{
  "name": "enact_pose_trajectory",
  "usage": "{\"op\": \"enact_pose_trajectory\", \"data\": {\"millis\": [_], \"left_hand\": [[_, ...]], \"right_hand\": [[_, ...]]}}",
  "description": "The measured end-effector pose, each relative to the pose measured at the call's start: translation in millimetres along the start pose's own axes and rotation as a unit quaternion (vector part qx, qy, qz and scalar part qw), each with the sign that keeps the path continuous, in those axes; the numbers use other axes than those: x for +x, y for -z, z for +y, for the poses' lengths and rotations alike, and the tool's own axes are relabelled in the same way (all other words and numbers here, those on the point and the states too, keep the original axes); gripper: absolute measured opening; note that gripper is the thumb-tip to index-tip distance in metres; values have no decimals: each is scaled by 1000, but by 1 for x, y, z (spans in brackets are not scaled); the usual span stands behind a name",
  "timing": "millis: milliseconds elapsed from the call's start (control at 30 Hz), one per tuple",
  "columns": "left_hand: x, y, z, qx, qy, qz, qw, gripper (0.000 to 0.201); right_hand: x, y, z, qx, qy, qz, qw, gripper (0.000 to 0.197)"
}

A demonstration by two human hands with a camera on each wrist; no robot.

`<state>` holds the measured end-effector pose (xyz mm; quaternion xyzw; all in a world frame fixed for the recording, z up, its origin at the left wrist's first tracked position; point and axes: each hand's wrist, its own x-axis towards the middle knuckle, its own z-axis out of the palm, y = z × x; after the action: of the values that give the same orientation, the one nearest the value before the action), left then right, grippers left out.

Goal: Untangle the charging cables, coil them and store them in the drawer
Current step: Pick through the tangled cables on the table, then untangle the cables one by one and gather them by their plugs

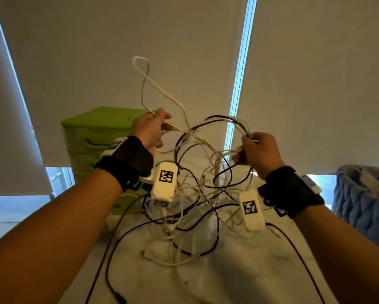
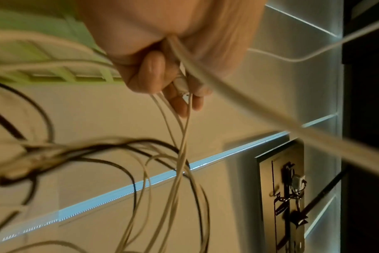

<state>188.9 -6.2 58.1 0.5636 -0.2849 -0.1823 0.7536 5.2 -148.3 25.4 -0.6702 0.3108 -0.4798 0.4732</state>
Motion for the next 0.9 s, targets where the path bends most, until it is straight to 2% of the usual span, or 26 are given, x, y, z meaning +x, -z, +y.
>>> {"op": "enact_pose_trajectory", "data": {"millis": [100, 233, 300, 367, 467, 533, 600, 667, 700, 767, 833, 900], "left_hand": [[2, 11, 5, 0, -15, 35, 999, 27], [3, 20, 9, 7, -32, 107, 994, 25], [1, 21, 7, 34, -47, 102, 993, 27], [-4, 18, 7, 52, -54, 67, 995, 28], [-10, 10, 14, 103, -85, 4, 991, 26], [-13, 5, 18, 133, -117, -15, 984, 23], [-17, 0, 19, 142, -124, -38, 981, 20], [-21, -5, 20, 165, -129, -66, 976, 17], [-24, -7, 20, 178, -134, -80, 972, 17], [-26, -6, 19, 182, -157, -96, 966, 17], [-25, -2, 16, 199, -178, -103, 958, 31], [-25, 0, 14, 252, -185, -127, 941, 49]], "right_hand": [[12, 12, 11, 8, -65, 22, 998, 22], [24, 23, 31, -134, -104, 32, 985, 20], [28, 26, 39, -236, -133, -5, 963, 21], [26, 22, 37, -318, -139, -51, 937, 20], [11, 9, 18, -443, -1, -51, 895, 42], [-11, -5, -4, -392, 124, -46, 910, 52], [-32, -24, -29, -319, 203, -125, 917, 48], [-43, -44, -43, -279, 204, -223, 912, 44], [-43, -53, -46, -260, 207, -230, 914, 40], [-36, -63, -53, -225, 226, -198, 927, 21], [-27, -66, -55, -216, 231, -175, 932, 24], [-23, -64, -56, -225, 210, -188, 932, 23]]}}
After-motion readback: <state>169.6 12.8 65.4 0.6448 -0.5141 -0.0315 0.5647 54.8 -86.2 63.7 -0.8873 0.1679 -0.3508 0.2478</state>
